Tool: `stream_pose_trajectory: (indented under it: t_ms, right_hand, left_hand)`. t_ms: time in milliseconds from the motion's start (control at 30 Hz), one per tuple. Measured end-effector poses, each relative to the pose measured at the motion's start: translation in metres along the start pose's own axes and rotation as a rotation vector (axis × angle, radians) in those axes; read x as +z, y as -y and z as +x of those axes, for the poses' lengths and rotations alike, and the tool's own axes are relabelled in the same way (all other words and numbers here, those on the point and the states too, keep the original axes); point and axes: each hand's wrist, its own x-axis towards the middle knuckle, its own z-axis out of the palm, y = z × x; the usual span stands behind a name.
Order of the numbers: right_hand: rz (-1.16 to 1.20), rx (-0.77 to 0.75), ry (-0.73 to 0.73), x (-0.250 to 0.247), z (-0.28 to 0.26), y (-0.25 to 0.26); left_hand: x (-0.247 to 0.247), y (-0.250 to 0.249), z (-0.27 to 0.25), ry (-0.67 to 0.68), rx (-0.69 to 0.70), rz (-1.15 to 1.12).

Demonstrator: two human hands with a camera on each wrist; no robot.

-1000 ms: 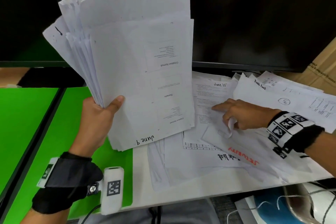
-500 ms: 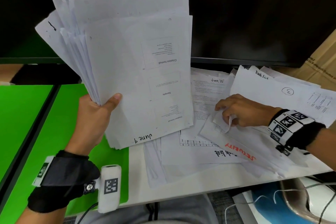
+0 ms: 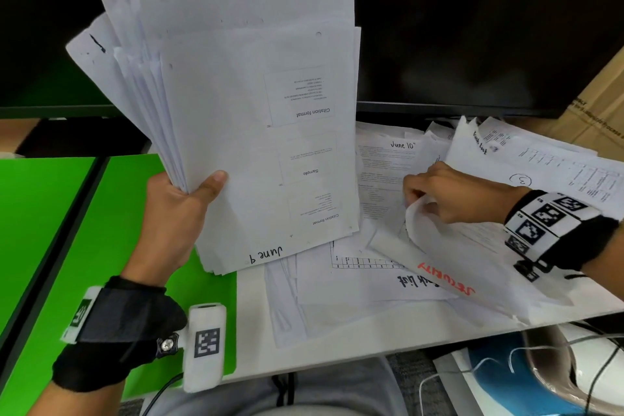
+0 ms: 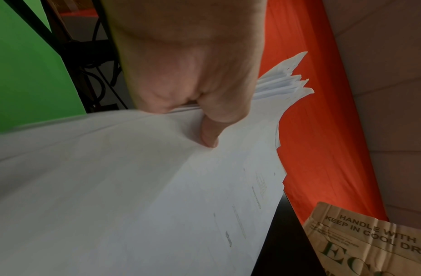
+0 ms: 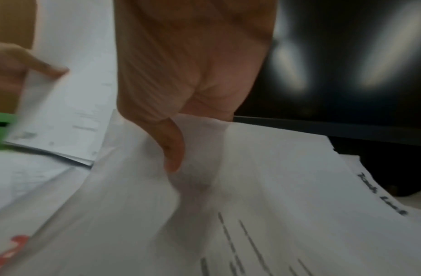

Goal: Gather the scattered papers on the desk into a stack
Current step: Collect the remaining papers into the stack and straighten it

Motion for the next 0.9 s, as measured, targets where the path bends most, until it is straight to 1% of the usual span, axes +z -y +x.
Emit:
stream_pose_trajectory:
  t_ms: [67,133,200,267,400,500,600,667,733,833,900]
  right_hand:
    - [0.059,-0.005,0.050,-0.008,0.003,0.017]
    - [0.063,-0.040,0.140,-0.009,0.009,0.033]
    - [0.040,-0.078,0.236,-0.002,0.016,0.042]
    - [0.034,-0.080,0.297,0.008,0.022,0.043]
    - [0.080,-0.058,0.321,0.011,0.031,0.041]
    - [-0.001,-0.062,0.332,0.011,0.037,0.039]
    - [-0.088,-0.006,0.331,0.009,0.039,0.039]
    - [-0.127,0.004,0.281,-0.004,0.038,0.039]
    - [-0.137,-0.030,0.137,-0.029,0.036,0.039]
    - [0.076,0.006,-0.130,-0.092,0.030,0.043]
    - [0.167,0.003,-0.310,-0.133,0.025,0.048]
  left_hand:
    - [0.001,0.000,0.000,-0.001,-0.004,0.002]
    - [0.002,-0.001,-0.001,0.001,-0.003,0.000]
    - [0.003,-0.001,-0.001,0.003,0.001,-0.007]
    - [0.003,-0.003,-0.002,0.005,0.001,-0.009]
    - [-0.002,-0.003,0.000,-0.007,0.002,-0.003]
    - [-0.002,-0.002,0.001,-0.023,-0.001,-0.019]
    - [-0.002,-0.002,0.001,-0.025,-0.003,-0.028]
    - [-0.003,0.000,0.002,-0.023,-0.007,-0.028]
    - [-0.006,0.003,0.004,-0.036,-0.011,-0.031]
    - [-0.010,0.006,0.009,-0.069,-0.019,-0.040]
    - [-0.010,0.005,0.013,-0.079,-0.018,-0.044]
